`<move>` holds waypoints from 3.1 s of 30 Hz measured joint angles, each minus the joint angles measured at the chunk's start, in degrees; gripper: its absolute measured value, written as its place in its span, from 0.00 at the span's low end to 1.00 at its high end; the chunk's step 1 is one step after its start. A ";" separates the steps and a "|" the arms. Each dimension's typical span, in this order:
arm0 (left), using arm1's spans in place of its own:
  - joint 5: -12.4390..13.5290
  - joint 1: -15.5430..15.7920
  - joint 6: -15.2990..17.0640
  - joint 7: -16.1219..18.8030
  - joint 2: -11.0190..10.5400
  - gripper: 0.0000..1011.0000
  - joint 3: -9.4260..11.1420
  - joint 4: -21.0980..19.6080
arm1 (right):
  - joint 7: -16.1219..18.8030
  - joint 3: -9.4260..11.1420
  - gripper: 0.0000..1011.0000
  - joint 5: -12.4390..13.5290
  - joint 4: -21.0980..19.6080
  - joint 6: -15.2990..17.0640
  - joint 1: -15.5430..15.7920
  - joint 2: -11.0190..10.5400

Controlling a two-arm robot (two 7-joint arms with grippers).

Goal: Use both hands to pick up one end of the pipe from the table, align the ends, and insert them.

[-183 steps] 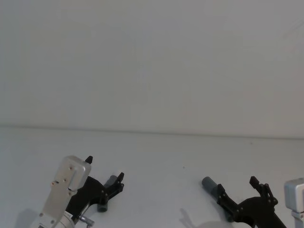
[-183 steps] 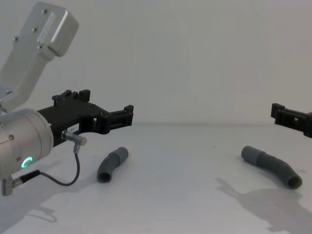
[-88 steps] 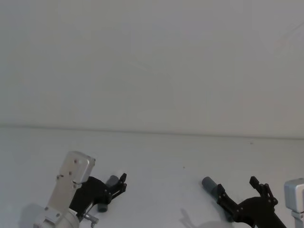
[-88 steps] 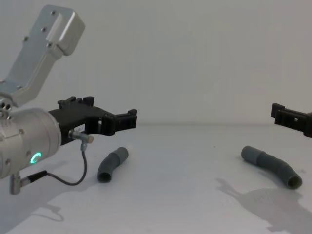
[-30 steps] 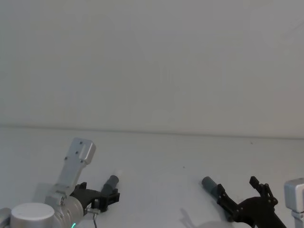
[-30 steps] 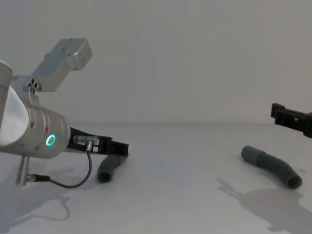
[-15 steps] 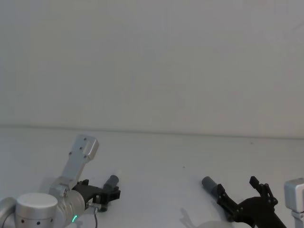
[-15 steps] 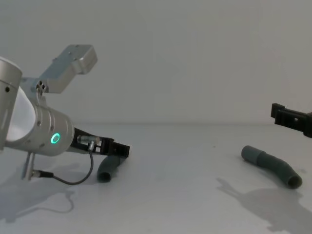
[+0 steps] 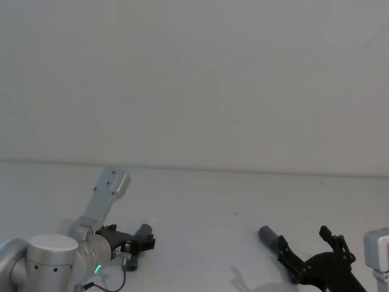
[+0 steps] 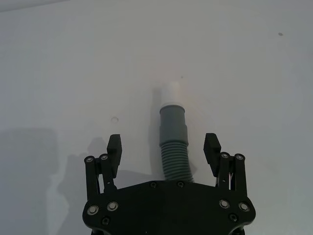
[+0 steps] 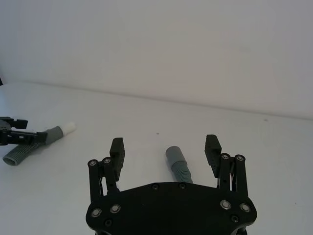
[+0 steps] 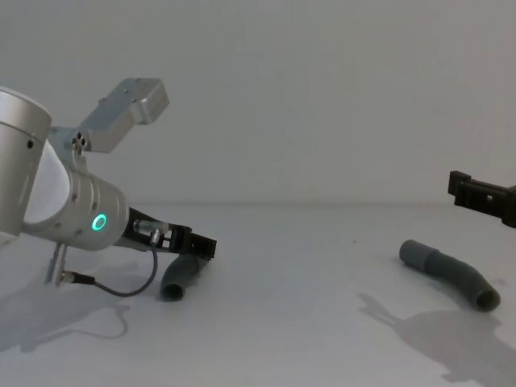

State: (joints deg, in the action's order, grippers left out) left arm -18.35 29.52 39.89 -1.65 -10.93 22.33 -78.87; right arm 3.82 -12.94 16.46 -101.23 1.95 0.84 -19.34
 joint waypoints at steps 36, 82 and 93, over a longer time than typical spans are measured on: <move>0.77 6.51 1.33 -4.21 2.39 0.99 0.40 9.89 | 0.00 0.00 0.99 0.00 0.00 0.00 0.00 0.00; 2.01 10.09 3.65 -6.94 3.32 0.32 2.17 14.42 | 0.00 0.00 0.99 0.00 0.00 0.00 0.00 0.00; 2.04 10.14 3.69 -7.01 3.33 0.32 2.22 14.50 | 0.10 -0.27 0.99 -0.58 -0.10 0.38 -0.39 -0.09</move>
State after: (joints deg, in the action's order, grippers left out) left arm -16.31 39.66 43.58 -8.66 -7.60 24.54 -64.37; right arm 3.92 -13.21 15.89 -101.33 2.33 0.45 -19.42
